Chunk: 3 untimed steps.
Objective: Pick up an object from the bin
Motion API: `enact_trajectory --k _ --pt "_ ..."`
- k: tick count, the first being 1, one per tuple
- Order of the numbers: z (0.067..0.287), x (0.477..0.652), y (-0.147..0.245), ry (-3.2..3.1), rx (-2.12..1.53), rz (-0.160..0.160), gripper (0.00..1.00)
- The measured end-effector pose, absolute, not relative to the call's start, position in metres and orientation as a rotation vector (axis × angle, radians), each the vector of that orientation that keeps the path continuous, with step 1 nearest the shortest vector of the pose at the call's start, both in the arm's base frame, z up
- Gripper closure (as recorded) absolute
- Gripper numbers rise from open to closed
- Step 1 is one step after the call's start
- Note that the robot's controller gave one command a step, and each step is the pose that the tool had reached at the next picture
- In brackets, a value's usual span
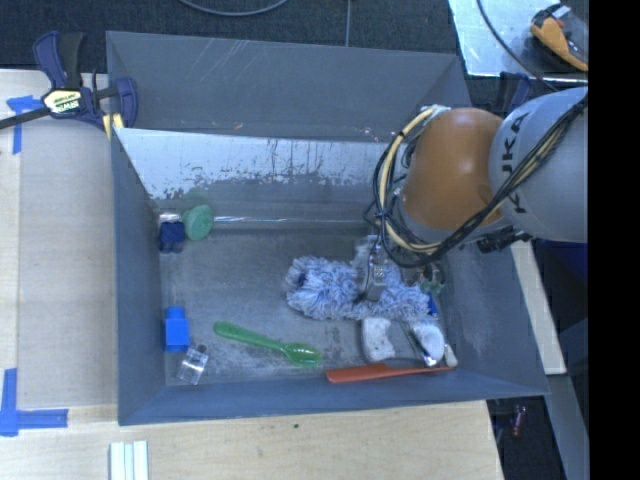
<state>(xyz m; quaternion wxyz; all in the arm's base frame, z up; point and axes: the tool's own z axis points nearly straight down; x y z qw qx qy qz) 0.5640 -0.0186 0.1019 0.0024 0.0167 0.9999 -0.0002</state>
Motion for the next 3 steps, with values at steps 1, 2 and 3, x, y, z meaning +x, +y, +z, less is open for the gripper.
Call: enact_trajectory --k 1,2,3 --pt "0.102 0.564 -0.019 3.136 0.052 -0.001 1.0" --pt "0.196 0.562 -0.016 3.136 0.113 0.0 1.0" --pt "0.254 0.545 -0.021 3.134 0.101 -0.001 1.0"
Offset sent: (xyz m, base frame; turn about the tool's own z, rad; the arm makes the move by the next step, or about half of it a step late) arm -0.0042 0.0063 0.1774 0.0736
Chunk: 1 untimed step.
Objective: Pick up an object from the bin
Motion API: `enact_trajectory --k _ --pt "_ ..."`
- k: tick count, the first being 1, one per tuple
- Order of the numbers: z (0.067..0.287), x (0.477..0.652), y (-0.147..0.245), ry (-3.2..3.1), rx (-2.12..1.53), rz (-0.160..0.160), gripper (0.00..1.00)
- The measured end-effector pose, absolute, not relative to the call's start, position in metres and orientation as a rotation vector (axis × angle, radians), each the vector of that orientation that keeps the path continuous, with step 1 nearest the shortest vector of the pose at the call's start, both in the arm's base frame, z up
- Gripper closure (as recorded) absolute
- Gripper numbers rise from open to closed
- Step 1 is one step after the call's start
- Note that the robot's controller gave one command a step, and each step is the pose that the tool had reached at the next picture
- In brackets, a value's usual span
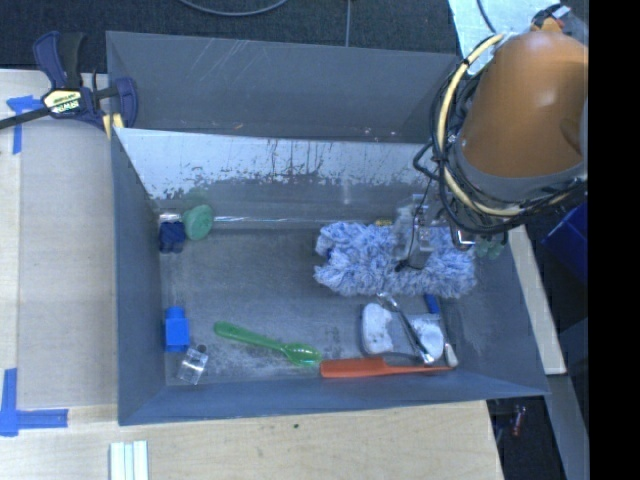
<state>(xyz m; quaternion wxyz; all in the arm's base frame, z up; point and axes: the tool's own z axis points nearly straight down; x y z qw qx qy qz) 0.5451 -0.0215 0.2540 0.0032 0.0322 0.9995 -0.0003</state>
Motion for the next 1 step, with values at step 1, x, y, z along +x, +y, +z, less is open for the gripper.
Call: enact_trajectory --k 1 --pt "0.1825 0.5439 0.0094 3.139 0.083 0.001 1.0"
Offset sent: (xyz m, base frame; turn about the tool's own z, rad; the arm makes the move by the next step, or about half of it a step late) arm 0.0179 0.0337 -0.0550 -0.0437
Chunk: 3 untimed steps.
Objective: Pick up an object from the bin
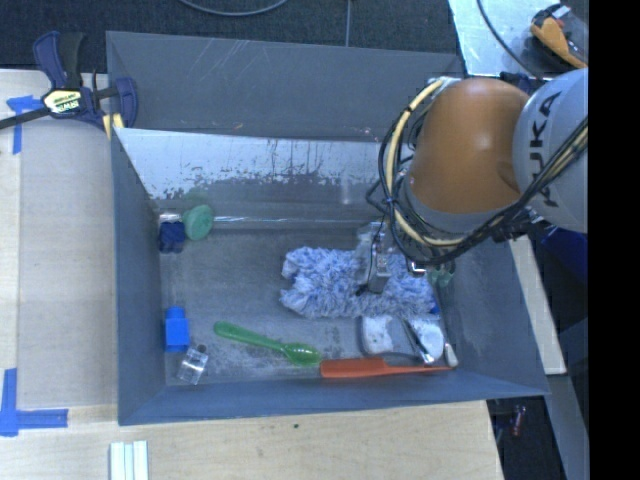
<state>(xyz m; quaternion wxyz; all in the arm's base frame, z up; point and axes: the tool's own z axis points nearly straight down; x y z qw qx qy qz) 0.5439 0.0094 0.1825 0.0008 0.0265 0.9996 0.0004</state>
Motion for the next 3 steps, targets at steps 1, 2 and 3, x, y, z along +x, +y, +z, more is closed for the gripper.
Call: enact_trajectory --k 1,2,3 --pt "0.2 0.564 0.011 3.119 0.034 -0.004 1.0" --pt "0.166 0.558 0.01 3.132 0.165 0.0 1.0" --pt "0.166 0.565 0.025 3.122 0.141 -0.003 1.0"
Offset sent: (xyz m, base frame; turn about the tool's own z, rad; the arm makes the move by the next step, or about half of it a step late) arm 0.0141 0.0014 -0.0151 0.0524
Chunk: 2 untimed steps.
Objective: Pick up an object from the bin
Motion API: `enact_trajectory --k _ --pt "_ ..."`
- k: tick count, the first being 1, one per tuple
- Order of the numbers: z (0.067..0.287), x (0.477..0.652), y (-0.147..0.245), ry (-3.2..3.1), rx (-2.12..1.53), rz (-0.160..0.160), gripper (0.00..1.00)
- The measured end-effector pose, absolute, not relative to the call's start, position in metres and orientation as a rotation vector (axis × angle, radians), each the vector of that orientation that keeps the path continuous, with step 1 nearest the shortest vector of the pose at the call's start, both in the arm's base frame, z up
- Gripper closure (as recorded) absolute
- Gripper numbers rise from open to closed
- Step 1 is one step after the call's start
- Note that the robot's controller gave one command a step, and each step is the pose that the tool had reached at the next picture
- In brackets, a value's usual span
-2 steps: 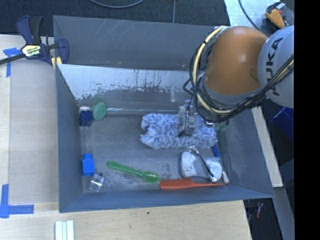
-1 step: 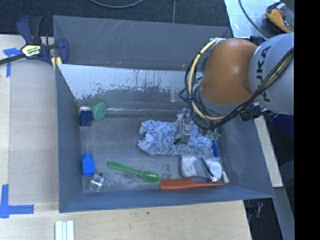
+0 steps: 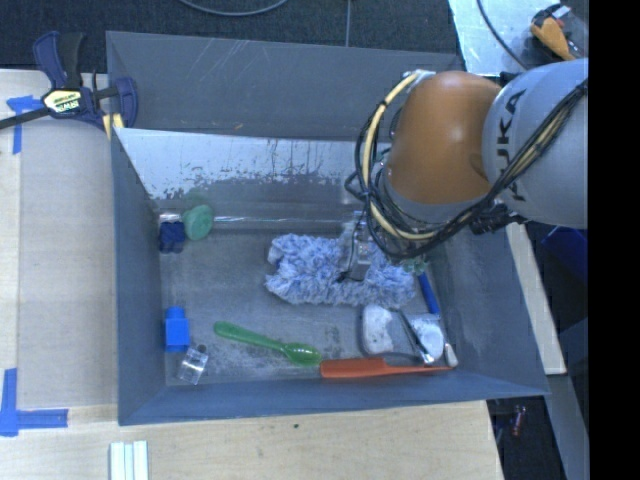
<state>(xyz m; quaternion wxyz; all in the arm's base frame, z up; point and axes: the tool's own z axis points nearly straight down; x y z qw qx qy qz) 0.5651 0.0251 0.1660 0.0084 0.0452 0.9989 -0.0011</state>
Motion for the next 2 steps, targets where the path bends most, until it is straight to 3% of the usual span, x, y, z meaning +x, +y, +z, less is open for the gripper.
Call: enact_trajectory --k 1,2 --pt "0.108 0.556 0.008 3.1 -0.42 -0.007 1.0" --pt "0.225 0.533 0.043 3.123 -0.099 -0.001 1.0"
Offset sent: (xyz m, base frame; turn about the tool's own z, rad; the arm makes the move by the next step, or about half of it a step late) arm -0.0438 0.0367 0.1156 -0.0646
